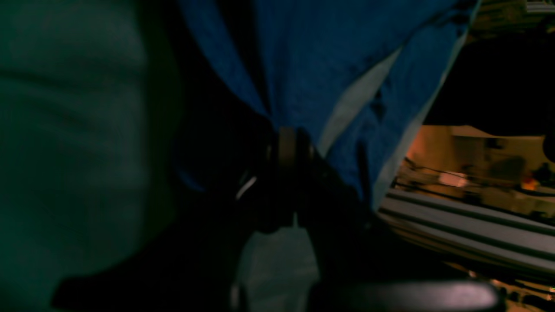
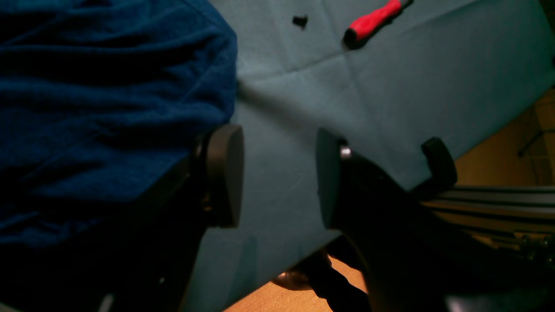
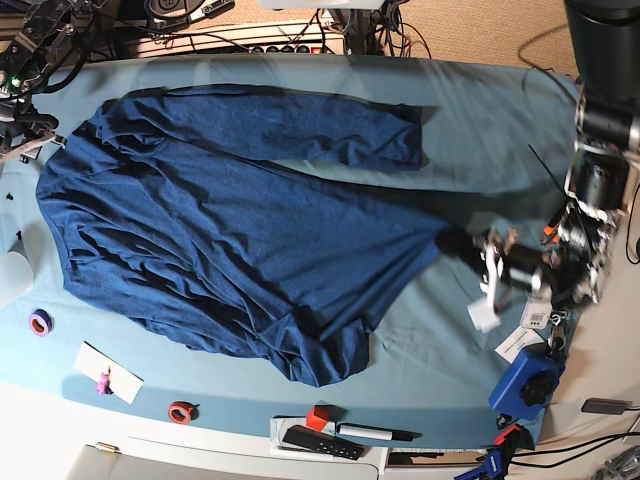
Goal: Layout the t-shirt on the table in an organized manner, then fold the t-shirt properly
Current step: 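Pull the held shirt side with the left gripper away from the body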
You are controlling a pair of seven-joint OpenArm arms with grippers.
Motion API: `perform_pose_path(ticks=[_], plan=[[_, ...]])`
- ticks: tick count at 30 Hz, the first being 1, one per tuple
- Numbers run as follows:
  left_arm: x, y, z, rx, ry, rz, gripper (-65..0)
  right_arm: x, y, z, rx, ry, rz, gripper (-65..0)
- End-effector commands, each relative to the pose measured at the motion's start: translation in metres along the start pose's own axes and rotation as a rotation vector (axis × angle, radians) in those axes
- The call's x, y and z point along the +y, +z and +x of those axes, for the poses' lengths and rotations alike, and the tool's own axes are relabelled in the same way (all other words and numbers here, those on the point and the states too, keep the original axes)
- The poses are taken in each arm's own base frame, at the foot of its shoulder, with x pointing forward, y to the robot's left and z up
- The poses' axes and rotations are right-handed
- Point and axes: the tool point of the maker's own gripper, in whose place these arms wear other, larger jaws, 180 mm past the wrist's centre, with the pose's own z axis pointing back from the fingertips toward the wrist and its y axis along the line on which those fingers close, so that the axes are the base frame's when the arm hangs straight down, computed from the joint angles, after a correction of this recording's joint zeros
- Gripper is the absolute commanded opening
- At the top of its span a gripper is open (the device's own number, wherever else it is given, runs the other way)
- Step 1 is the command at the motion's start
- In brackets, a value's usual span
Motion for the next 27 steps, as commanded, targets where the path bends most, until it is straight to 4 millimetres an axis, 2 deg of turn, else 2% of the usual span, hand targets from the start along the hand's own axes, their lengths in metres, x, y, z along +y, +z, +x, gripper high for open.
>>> perform_pose_path(ticks=[1,5,12,18,20,23,27], plan=[[-0.004,0.009,0.011,-0.036,-0.022,-0.003,-65.0,-0.009,0.004,0.017,-0.054,0.01,-0.023,-37.9],[-0.01,-0.005,-0.01,-0.007,-0.018,-0.03,-65.0,-0.009,0.004,0.016,-0.054,0.01,-0.023,-37.9],[-0.028,-0.02,-0.033,0.028,-0.058,-0.066,-65.0,-0.009,0.004,0.016,-0.054,0.011,-0.024,-37.9],[-0.039,-0.016,-0.046,0.054,-0.123,-0.064,-65.0,-0.009,0.004,0.017,-0.054,0.011,-0.024,-37.9],[-0.039,-0.012,-0.046,0.05,-0.128,-0.055,-65.0,-0.009,0.004,0.017,-0.054,0.011,-0.024,-37.9],[-0.035,-0.001,-0.036,-0.009,-0.122,-0.037,-65.0,-0.009,0.004,0.016,-0.054,0.011,-0.024,-37.9],[-0.025,0.028,-0.014,-0.139,-0.107,0.006,-65.0,-0.009,0.004,0.016,-0.054,0.011,-0.024,-38.0]])
